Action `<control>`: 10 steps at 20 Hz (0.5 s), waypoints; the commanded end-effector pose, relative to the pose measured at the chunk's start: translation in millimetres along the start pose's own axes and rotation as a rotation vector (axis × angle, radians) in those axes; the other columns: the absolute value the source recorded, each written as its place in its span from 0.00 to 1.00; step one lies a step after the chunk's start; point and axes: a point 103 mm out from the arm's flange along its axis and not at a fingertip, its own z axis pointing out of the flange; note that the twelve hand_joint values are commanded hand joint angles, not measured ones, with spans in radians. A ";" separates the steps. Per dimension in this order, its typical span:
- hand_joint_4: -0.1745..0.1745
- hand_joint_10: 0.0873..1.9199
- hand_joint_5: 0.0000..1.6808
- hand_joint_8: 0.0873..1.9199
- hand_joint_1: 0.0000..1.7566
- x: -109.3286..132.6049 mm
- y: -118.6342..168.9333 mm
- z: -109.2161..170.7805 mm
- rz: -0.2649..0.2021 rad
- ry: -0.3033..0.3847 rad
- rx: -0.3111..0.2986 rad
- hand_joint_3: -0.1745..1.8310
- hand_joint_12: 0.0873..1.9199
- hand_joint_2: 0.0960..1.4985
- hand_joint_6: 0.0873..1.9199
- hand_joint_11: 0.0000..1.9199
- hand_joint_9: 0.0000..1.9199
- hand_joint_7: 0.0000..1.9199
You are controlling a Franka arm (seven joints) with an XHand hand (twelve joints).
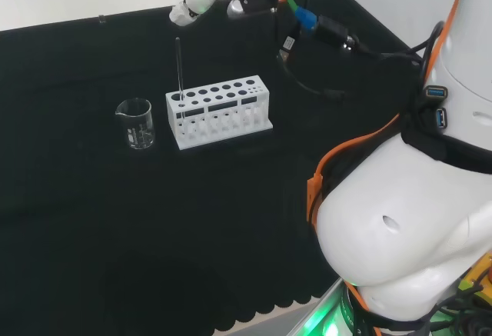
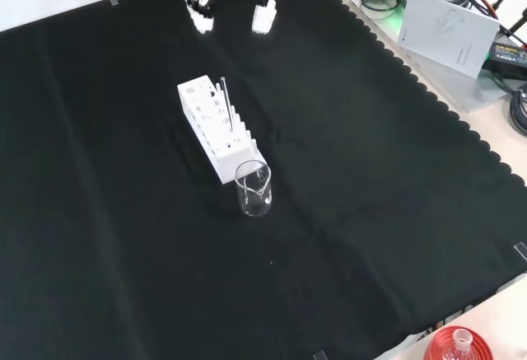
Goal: Take the glass rod from the white test tube rack.
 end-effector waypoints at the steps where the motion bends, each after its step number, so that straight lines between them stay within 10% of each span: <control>1: 0.00 0.49 0.22 0.45 0.48 3.0 10.8 9.4 -0.020 -0.016 0.014 0.17 0.75 0.51 0.28 0.10 0.20 0.22; 10: 0.00 0.47 0.24 0.44 0.50 4.7 23.1 35.7 -0.056 -0.038 0.049 0.33 0.74 0.36 0.31 0.15 0.25 0.27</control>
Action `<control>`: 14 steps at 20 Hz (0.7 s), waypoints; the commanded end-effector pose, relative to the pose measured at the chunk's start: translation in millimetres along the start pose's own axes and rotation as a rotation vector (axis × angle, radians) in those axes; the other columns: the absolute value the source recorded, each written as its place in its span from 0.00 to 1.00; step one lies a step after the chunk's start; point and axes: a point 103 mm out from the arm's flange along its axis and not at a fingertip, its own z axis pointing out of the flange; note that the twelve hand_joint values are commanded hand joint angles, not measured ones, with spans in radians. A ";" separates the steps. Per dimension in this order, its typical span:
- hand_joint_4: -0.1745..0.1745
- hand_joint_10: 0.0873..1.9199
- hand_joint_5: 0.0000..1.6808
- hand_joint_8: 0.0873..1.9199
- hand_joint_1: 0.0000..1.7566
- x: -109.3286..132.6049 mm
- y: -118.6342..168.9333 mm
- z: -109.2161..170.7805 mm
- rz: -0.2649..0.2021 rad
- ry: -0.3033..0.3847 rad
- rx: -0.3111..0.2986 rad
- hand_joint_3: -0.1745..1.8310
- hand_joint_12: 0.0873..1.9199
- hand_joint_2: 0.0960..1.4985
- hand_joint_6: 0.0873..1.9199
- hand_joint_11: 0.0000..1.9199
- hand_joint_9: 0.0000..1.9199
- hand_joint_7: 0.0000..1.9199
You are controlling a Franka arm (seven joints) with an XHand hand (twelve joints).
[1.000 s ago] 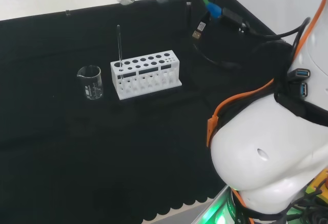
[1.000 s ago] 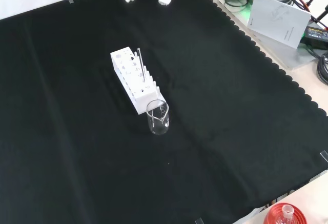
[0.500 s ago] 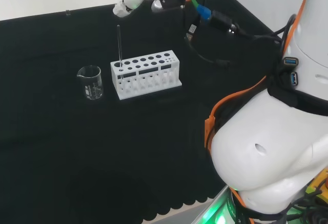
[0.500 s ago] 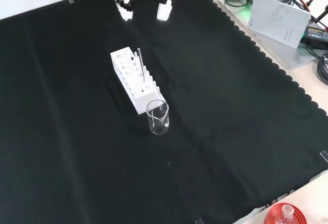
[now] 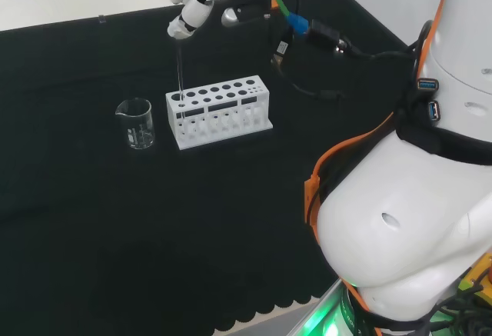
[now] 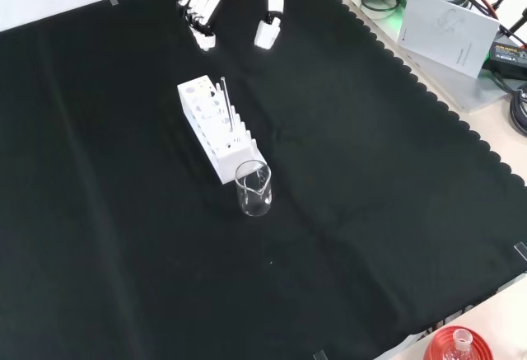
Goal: Take the glass rod from the white test tube rack.
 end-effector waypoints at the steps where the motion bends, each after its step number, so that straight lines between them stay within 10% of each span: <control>1: 0.00 0.47 0.25 0.44 0.50 -1.4 11.3 22.7 -0.019 -0.014 0.035 0.34 0.74 0.36 0.31 0.16 0.25 0.27; 14: 0.00 0.45 0.29 0.42 0.53 -10.4 35.9 52.9 -0.039 0.021 0.070 0.37 0.71 0.34 0.36 0.23 0.32 0.34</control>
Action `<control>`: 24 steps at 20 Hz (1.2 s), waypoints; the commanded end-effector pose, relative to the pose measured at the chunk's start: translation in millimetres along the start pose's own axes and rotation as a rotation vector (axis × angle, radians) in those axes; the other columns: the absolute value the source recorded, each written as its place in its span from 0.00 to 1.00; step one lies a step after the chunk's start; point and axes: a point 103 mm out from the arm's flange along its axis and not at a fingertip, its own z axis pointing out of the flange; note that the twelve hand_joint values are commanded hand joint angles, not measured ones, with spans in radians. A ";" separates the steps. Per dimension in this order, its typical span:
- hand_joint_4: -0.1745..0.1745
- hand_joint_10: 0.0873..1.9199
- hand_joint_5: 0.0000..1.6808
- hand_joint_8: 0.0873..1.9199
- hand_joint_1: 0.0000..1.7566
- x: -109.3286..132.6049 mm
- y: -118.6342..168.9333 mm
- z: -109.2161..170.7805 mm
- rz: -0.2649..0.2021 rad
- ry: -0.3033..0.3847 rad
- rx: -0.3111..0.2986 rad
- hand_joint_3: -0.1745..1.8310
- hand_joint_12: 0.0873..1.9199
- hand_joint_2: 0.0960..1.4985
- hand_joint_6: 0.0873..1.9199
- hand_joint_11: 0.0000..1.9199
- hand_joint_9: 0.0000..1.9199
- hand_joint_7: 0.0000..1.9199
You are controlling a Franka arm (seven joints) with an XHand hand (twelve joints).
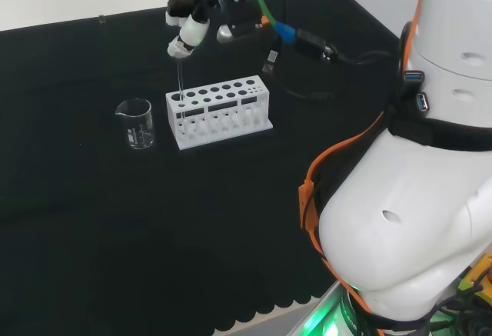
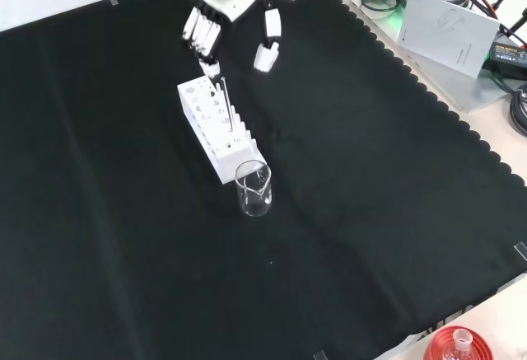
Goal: Take the glass rod from the white test tube rack.
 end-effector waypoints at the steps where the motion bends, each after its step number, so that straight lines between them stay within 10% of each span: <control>1: 0.00 0.45 0.29 0.42 0.53 -11.6 15.4 13.4 -0.009 0.023 0.010 0.37 0.71 0.34 0.36 0.24 0.33 0.34; 24: 0.00 0.38 0.51 0.36 0.58 -23.0 36.0 25.1 -0.043 0.002 -0.027 0.40 0.66 0.33 0.39 0.39 0.48 0.49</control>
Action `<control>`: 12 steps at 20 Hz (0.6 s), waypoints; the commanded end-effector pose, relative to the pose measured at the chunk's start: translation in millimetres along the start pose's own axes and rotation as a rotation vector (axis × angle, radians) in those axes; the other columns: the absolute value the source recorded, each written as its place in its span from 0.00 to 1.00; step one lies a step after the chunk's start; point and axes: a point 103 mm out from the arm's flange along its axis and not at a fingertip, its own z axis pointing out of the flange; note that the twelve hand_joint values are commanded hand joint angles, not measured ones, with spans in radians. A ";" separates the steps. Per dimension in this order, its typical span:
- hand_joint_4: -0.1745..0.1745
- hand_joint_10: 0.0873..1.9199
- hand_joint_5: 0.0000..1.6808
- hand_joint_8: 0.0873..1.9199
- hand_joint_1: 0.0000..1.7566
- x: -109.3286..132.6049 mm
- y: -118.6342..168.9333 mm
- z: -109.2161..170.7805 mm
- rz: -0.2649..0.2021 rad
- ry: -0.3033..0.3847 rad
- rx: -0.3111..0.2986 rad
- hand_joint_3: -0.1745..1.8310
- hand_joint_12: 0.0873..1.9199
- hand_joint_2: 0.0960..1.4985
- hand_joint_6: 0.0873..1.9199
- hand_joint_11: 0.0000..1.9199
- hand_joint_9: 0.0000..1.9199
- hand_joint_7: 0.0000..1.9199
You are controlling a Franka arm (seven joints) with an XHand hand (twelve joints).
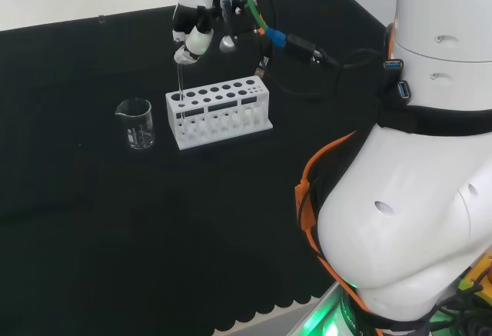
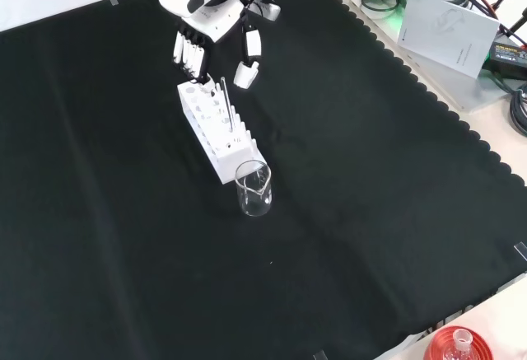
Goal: Take the glass rod from the white test tube rack.
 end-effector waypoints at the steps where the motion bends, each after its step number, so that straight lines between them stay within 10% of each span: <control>1: 0.00 0.38 0.51 0.36 0.58 -0.1 2.4 3.2 -0.002 -0.004 0.004 0.40 0.66 0.33 0.39 0.39 0.48 0.50; 12: 0.00 0.37 0.53 0.35 0.59 1.8 10.9 8.1 -0.010 0.004 0.012 0.40 0.66 0.33 0.38 0.40 0.49 0.51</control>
